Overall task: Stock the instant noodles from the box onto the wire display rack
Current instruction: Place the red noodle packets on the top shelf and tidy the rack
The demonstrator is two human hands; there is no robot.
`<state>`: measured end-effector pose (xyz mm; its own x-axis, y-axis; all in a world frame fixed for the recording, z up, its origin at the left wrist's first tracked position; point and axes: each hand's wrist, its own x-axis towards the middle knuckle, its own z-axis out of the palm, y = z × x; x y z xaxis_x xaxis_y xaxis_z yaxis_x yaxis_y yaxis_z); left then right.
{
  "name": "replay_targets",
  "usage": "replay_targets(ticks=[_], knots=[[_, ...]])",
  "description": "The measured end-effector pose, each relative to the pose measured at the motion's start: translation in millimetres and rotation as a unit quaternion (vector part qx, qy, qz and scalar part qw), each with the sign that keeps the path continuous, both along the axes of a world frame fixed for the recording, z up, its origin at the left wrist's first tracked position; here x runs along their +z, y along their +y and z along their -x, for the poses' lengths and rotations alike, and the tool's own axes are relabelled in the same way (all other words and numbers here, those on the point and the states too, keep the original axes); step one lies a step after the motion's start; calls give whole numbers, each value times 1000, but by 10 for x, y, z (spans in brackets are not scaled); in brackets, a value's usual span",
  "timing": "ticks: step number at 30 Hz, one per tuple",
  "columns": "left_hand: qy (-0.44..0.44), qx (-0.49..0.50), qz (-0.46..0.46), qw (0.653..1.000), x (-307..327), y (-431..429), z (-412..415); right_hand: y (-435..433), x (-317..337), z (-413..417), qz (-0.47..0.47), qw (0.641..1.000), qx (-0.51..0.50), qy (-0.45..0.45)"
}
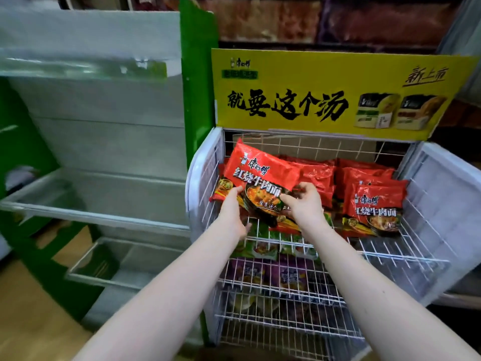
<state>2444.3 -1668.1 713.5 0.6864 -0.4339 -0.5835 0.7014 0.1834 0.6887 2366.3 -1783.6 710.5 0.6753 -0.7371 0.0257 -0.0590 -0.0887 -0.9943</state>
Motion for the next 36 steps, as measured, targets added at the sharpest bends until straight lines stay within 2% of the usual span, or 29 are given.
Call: replay_targets(ticks=[7,16,25,28,33,36], knots=[[63,44,85,993,45,189,-119,32,-183,-208,-16,1000,-14,10],[116,77,111,984,-233,65,-386,-79,-396,-563,3,998,2,62],[81,81,54,992,-424,-144,-519,-183,-489,-728,-54,996,28,60],[69,73,33,994,-408,-137,-512,-176,-463,-710,-44,997,25,57],[68,32,38,996,-329,-29,-532,-150,-306,-603,15,999,-4,45],[62,20,56,996,-223,60,-484,-96,-186,-522,12,999,-25,35]])
